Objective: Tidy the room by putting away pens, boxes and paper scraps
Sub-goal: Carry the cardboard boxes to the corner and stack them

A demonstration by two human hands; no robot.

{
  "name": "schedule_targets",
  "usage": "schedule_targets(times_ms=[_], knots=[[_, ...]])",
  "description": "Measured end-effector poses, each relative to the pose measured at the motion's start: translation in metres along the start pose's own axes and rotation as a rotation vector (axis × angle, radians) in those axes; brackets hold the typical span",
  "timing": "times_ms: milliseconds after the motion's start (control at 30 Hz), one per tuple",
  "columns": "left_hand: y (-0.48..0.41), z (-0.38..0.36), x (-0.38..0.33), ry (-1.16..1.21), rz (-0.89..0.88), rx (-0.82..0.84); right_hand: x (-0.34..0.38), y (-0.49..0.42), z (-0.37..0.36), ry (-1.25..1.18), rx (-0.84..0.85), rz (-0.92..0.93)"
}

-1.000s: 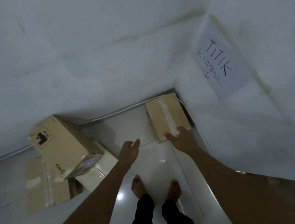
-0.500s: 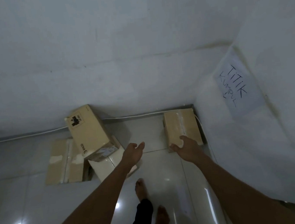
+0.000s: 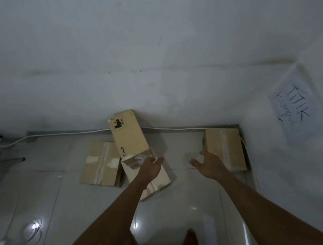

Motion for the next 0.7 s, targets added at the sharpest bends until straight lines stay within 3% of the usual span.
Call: schedule_targets(times_ms=[200, 700], knots=[[0.045, 0.065, -0.003, -0.06, -0.026, 0.006, 0.046, 0.003, -0.038, 0.029, -0.006, 0.012], [0.024, 0.212, 0.042, -0.095, -0.023, -0.099, 0.166, 0.008, -0.131, 0.049, 0.0, 0.03]])
Point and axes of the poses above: each hand's wrist, its own y-axis away from the middle knuckle, its own z-axis out of the back of the hand, x = y × z, the point moved 8 cm from there along -y, towards the middle knuckle, and after that the axes turned 2 degrees about -y, right-handed, at the moved point
